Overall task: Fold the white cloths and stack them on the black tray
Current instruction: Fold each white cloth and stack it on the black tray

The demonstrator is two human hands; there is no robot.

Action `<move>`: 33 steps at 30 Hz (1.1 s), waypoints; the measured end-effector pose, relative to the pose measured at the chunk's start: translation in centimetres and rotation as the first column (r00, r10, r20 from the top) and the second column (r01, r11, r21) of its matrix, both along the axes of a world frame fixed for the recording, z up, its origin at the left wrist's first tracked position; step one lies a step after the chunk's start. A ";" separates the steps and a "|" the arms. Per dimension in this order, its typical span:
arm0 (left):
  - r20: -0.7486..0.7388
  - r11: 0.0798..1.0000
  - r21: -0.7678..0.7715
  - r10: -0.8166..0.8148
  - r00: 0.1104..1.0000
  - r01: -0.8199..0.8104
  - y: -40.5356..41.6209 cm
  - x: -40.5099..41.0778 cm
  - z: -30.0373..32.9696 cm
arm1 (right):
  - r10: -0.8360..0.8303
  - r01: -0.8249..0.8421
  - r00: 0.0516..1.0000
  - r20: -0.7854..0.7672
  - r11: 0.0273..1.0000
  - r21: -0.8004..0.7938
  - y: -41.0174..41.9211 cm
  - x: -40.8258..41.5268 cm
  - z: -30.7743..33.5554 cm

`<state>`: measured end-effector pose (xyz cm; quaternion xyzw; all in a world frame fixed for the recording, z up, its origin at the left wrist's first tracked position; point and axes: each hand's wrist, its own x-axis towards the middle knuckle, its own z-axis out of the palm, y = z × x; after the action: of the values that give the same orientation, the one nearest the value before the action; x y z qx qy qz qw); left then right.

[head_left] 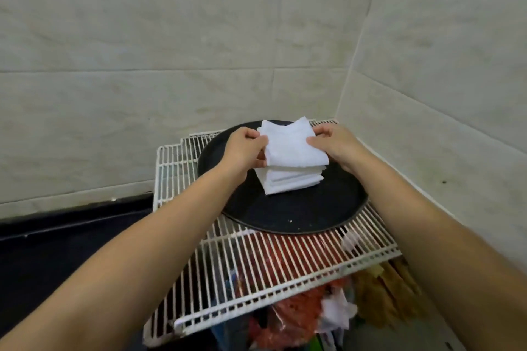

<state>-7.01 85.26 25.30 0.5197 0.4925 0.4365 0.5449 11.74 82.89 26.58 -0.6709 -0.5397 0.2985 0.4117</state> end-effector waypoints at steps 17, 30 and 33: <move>-0.133 0.980 0.103 0.182 0.974 -0.169 -7.9 -13.1 -2.4 | 0.026 -0.175 0.903 0.429 0.934 0.311 -2.1 -12.7 0.1; -0.664 0.743 0.161 0.568 0.485 -0.650 -40.1 -54.0 -9.9 | 0.710 -0.842 0.420 0.565 0.538 -0.049 -23.2 -56.3 -9.8; -0.732 0.662 0.126 0.565 0.381 -0.739 -47.3 -60.0 -11.5 | 0.784 -0.905 0.261 0.563 0.401 -0.140 -28.3 -64.1 -12.2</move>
<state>-67.01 38.00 13.80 0.3429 0.8728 0.3171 0.1413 -52.37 54.60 14.35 -0.2798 -0.9340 0.2070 0.0808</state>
